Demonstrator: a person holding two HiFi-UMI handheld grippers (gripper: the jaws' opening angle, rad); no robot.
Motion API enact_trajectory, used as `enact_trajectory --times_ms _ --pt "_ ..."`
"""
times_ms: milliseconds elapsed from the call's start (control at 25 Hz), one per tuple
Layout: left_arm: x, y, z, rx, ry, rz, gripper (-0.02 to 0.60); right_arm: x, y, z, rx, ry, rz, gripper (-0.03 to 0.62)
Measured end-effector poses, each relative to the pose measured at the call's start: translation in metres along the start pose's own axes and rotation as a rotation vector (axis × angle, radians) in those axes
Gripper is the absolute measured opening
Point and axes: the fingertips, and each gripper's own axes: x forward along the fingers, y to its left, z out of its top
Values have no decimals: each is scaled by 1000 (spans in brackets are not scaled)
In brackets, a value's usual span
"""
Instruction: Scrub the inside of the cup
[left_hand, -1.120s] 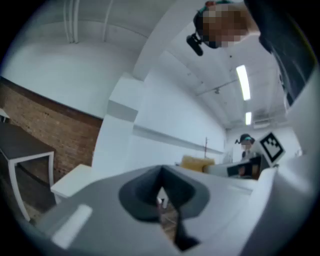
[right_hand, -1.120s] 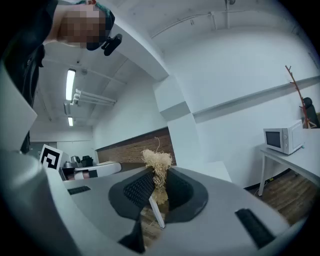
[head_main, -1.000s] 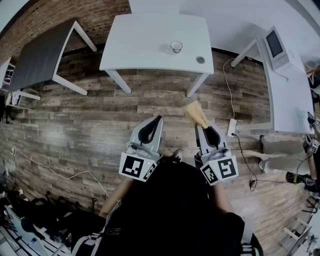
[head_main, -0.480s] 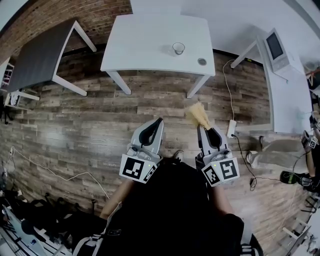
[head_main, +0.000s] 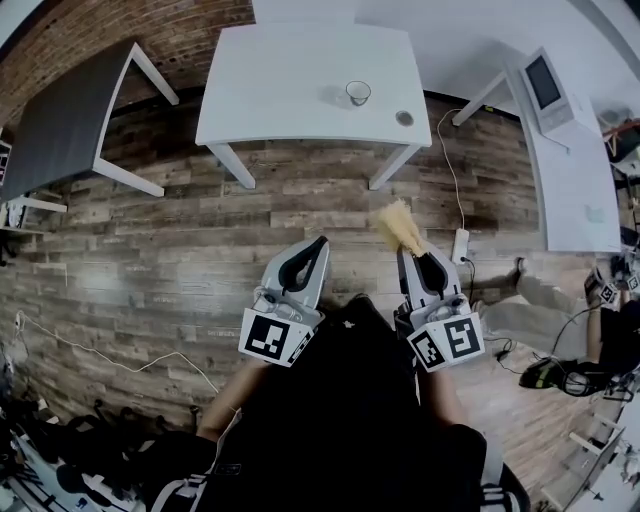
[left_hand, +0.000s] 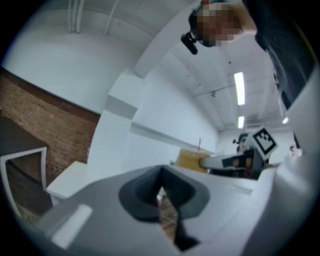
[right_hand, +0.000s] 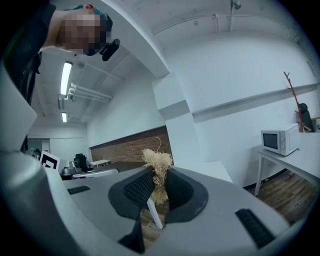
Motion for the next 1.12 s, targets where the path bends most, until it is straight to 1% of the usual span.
enact_trajectory --times_ms 80,200,280,400,640,840,960,1120 --pt "6 4 1 0 -3 -13 3 5 2 0 9 3 -8 54" --pt "10 6 2 -27 -11 -29 3 9 3 -1 17 15 -12 54" --pt "14 6 -1 -19 -8 -54 3 13 1 -1 7 20 -7 54" --pt "33 9 -6 -17 3 -63 3 25 -9 1 3 26 5 54" --pt "85 20 -13 12 30 -67 3 62 -49 9 3 30 24 54" --pt "133 39 -19 -17 39 -56 3 99 -86 18 10 34 48 54" --pt "163 50 -20 -14 42 -36 3 120 -108 24 6 36 77 54" --pt "197 54 -17 -9 31 -12 3 140 -135 30 0 39 119 54"
